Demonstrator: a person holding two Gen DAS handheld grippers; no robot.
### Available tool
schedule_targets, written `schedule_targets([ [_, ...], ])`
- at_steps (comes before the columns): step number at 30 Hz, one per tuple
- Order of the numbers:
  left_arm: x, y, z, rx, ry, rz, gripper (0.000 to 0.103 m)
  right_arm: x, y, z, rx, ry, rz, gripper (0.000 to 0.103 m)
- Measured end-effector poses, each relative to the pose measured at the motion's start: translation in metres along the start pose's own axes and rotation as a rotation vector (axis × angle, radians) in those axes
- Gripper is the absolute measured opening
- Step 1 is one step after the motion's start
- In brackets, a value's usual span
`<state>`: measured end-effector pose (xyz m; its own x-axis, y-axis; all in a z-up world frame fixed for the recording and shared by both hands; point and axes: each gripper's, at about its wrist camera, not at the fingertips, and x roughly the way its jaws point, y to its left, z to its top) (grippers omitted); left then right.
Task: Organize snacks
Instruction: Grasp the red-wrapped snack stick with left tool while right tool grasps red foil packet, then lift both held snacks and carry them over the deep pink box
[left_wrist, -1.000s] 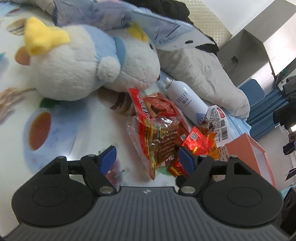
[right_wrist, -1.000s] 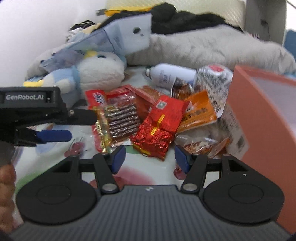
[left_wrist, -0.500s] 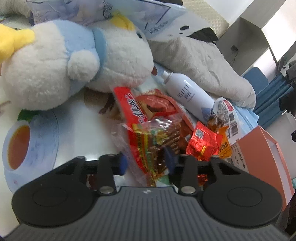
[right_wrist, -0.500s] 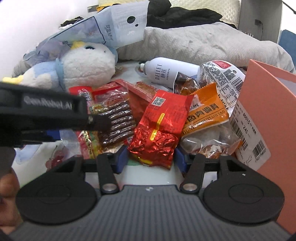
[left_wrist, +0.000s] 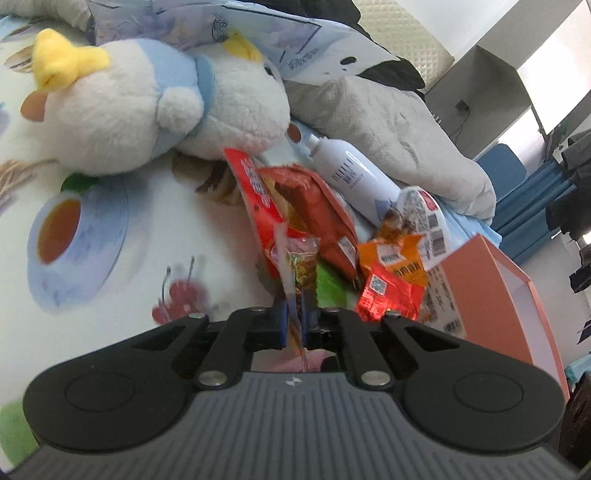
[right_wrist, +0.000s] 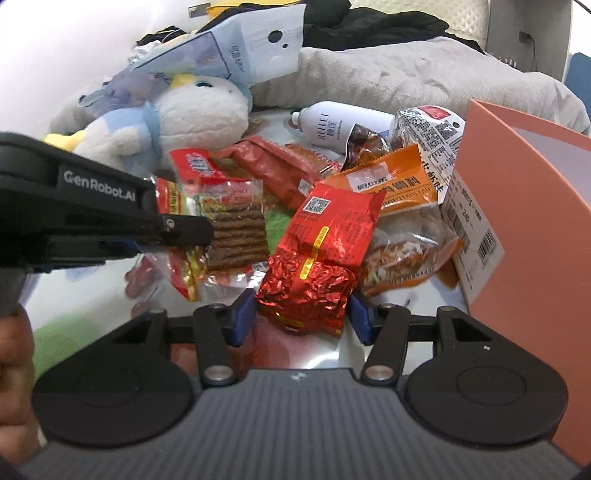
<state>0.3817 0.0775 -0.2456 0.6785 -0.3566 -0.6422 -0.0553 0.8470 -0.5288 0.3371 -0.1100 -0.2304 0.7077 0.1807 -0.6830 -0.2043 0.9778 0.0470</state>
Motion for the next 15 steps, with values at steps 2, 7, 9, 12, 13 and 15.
schedule_targets([
  [2, -0.008, -0.003, -0.007, 0.01, -0.006, 0.017, 0.007, -0.005, 0.0, -0.003, 0.002, 0.007, 0.006, 0.056],
  [7, -0.028, -0.006, -0.024, 0.004, -0.006, 0.039, 0.007, -0.024, -0.003, -0.015, 0.0, 0.014, 0.018, 0.056],
  [9, -0.039, -0.007, -0.031, 0.0, -0.016, 0.043, 0.007, -0.031, -0.005, -0.02, 0.002, 0.018, 0.028, 0.056],
  [12, -0.053, -0.013, -0.042, 0.02, -0.026, 0.059, 0.007, -0.043, -0.007, -0.028, 0.005, 0.028, 0.045, 0.056],
  [13, -0.059, -0.014, -0.047, 0.015, -0.028, 0.058, 0.006, -0.048, -0.006, -0.031, -0.002, 0.027, 0.046, 0.056],
  [15, -0.068, -0.016, -0.055, -0.006, -0.017, 0.06, 0.006, -0.057, -0.007, -0.036, -0.007, 0.033, 0.055, 0.056],
])
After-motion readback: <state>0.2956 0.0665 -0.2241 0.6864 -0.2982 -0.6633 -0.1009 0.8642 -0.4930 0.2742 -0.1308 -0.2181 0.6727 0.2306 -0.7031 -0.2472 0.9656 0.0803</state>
